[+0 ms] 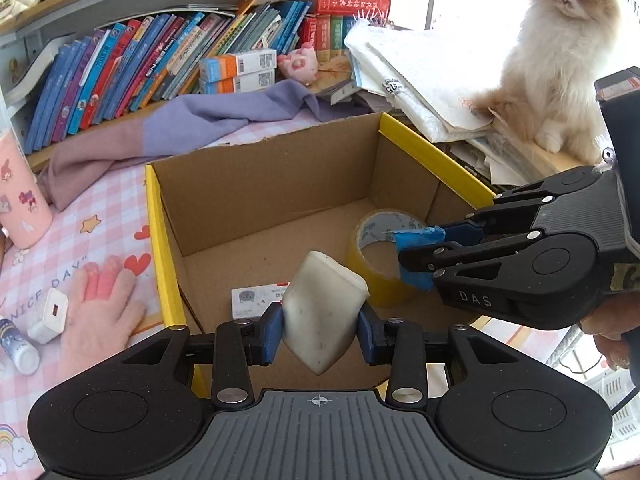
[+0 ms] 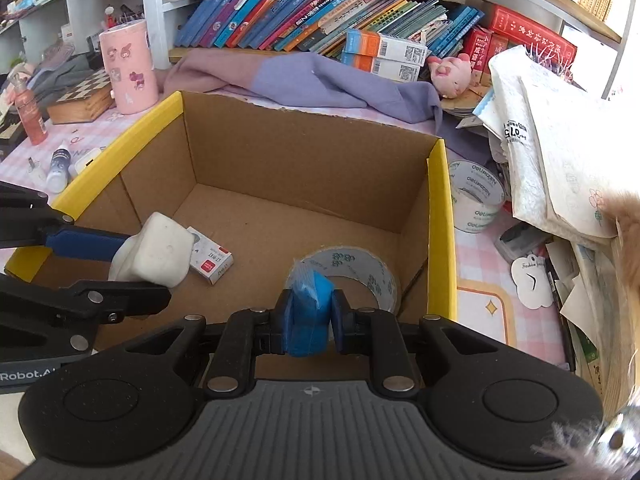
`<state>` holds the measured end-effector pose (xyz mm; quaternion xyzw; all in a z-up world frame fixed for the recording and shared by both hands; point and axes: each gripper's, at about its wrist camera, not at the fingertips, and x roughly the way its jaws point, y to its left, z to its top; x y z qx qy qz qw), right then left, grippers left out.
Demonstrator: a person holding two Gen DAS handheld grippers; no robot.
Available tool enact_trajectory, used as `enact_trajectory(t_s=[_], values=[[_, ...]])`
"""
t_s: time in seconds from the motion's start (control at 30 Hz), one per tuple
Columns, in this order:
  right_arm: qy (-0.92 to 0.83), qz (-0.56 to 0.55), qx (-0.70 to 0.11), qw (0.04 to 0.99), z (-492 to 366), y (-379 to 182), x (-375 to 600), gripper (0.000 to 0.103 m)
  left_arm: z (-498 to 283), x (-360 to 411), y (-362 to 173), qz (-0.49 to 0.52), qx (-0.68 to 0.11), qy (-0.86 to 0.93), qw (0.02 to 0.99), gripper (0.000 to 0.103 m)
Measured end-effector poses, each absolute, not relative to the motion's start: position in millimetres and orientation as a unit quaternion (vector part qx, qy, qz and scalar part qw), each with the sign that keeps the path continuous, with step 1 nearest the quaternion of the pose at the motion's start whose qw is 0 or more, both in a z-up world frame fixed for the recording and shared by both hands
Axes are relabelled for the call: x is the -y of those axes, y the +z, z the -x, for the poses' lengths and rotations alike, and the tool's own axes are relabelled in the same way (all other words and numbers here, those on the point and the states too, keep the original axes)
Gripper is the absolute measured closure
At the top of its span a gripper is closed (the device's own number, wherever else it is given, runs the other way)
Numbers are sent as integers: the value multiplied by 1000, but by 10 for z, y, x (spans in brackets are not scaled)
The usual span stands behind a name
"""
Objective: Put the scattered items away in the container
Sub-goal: 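Lower both into the yellow box and open both tools to release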
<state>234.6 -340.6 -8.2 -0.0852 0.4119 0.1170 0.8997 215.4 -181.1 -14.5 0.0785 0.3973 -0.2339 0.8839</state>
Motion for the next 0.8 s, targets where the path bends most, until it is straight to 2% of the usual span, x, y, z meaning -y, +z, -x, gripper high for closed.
enact_trajectory(t_s=[0.23, 0.33, 0.4, 0.43, 0.53, 0.8], values=[[124, 102, -409, 898, -2348, -123, 3383, 83, -2183, 1844, -164, -79, -403, -231, 882, 65], [126, 99, -407, 899, -2349, -126, 3374, 79, -2167, 1836, -149, -74, -399, -230, 884, 61], [129, 92, -406, 900, -2348, -118, 3376, 75, -2132, 1827, -123, -72, -390, -230, 889, 48], [130, 88, -404, 901, -2339, -111, 3375, 71, -2110, 1824, -106, -72, -383, -228, 893, 45], [129, 69, -392, 908, -2295, -71, 3391, 67, -2043, 1802, -48, -72, -364, -216, 903, 45], [102, 8, -361, 927, -2091, 73, 3448, 67, -1859, 1594, 151, -42, -322, -173, 930, 44]])
